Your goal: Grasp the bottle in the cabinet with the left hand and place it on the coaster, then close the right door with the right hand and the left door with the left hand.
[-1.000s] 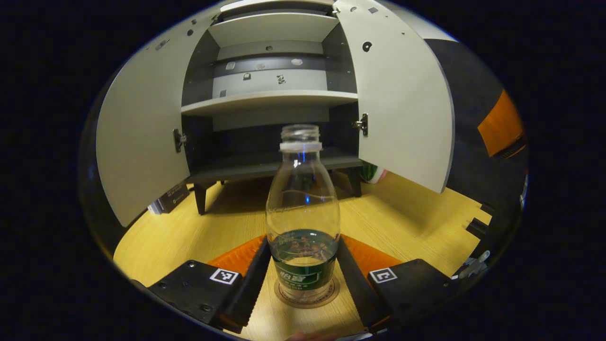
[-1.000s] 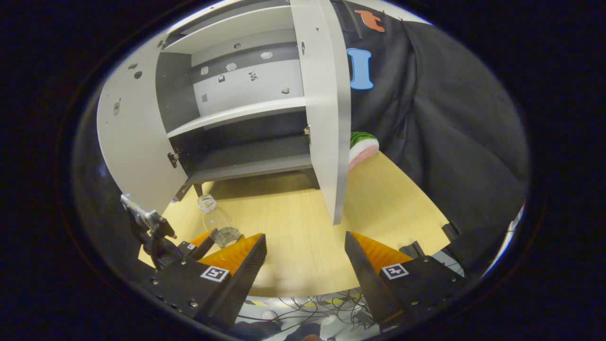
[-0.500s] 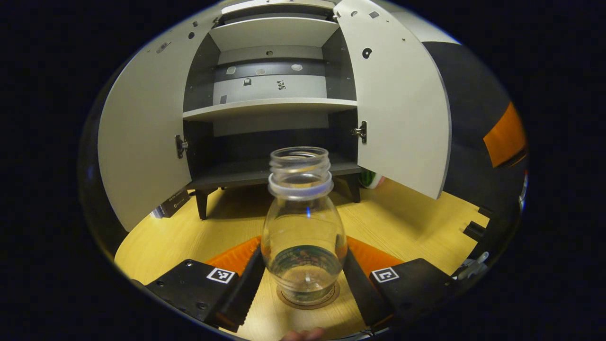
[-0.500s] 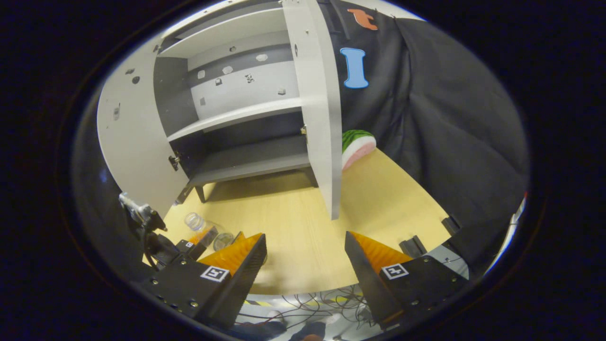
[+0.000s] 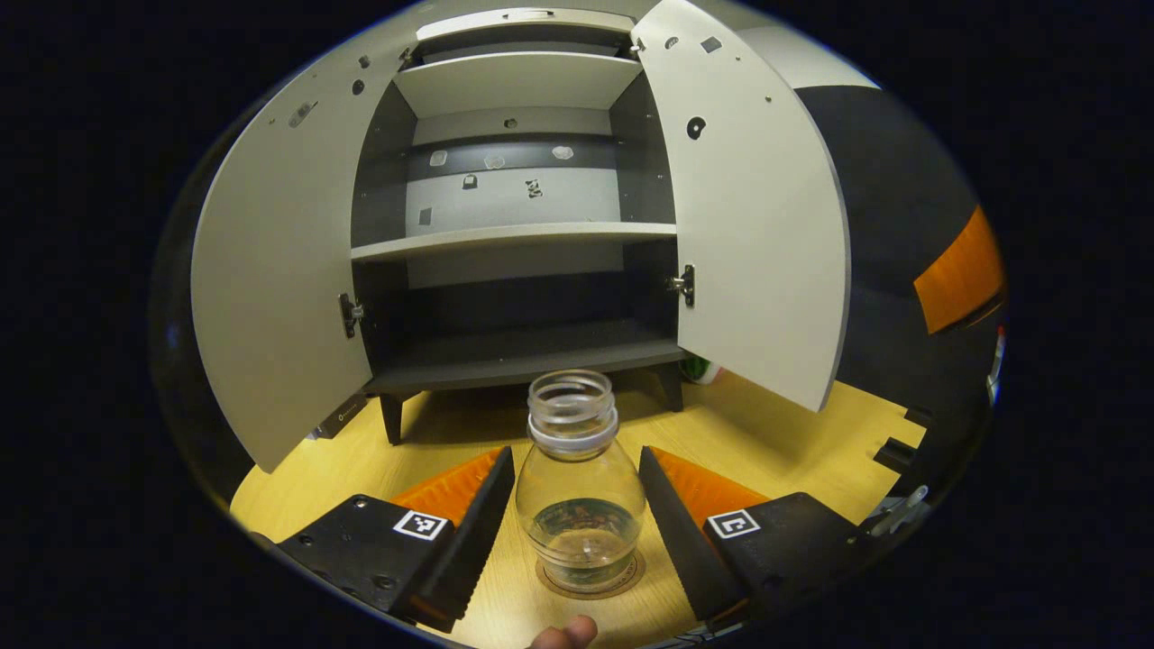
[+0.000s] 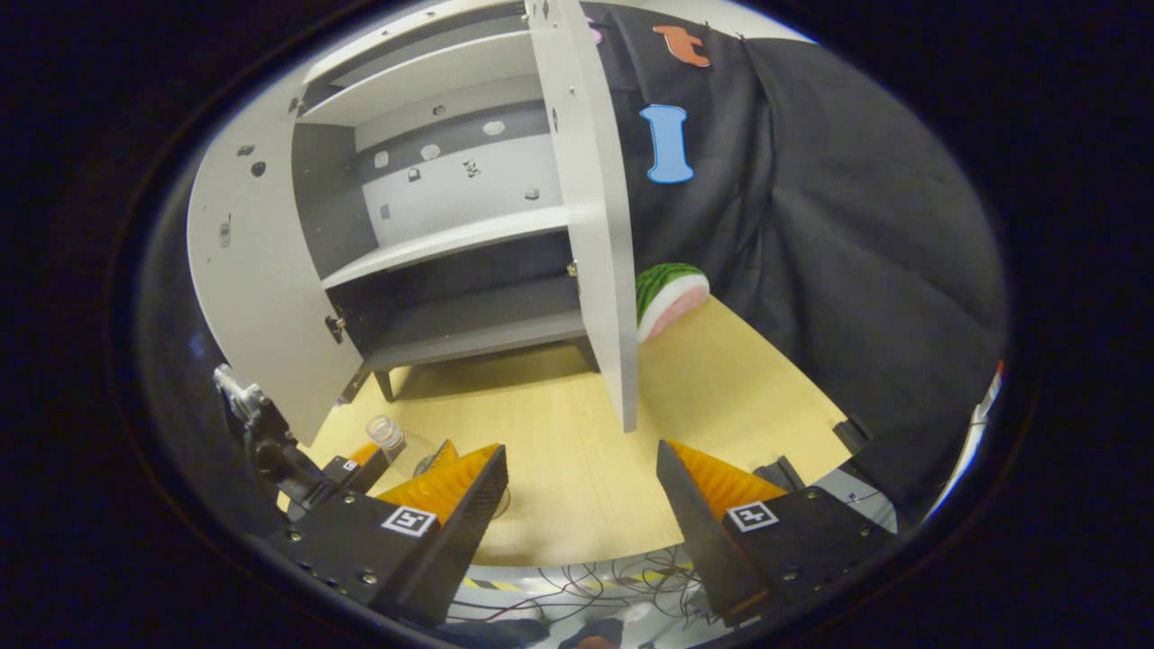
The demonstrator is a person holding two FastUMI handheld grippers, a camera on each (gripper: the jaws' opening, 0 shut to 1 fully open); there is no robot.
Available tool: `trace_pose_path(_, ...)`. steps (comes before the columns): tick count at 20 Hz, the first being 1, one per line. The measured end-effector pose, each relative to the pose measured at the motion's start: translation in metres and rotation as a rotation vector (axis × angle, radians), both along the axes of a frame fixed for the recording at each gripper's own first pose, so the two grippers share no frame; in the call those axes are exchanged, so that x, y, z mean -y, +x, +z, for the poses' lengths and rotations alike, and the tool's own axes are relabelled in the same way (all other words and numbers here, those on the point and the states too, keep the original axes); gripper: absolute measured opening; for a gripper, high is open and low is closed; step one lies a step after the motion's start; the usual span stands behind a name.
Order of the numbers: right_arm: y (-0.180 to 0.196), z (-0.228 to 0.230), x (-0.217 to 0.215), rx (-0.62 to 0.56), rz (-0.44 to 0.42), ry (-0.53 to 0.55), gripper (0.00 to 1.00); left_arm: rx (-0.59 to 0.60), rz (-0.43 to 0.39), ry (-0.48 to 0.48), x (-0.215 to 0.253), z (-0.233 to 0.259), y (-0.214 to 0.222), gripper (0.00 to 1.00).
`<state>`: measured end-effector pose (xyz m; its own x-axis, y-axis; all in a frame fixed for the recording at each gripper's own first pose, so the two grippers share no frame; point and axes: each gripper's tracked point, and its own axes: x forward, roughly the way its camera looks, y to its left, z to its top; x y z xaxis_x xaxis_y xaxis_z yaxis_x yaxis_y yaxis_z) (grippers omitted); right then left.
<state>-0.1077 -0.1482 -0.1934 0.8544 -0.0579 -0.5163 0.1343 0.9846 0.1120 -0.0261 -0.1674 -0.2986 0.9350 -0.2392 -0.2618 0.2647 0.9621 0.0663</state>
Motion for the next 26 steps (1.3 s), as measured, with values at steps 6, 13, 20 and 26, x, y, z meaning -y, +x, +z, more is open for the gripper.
trace_pose_path(6, 0.015, 0.068, 0.028, 0.145, -0.014, -0.053, 1.0, 0.092, -0.016, -0.023, 0.007, 0.078, 0.003, 0.89)
trace_pose_path(13, 0.06, 0.173, 0.085, 0.356, -0.037, -0.063, 1.0, 0.207, -0.016, -0.009, -0.005, 0.166, 0.002, 0.91)
trace_pose_path(20, 0.12, 0.216, 0.108, 0.436, 0.003, -0.067, 1.0, 0.191, 0.066, -0.001, -0.041, 0.183, 0.0, 0.97)
trace_pose_path(26, 0.132, 0.212, 0.106, 0.444, 0.029, -0.038, 0.99, 0.163, 0.13, 0.023, -0.069, 0.179, 0.006, 0.97)
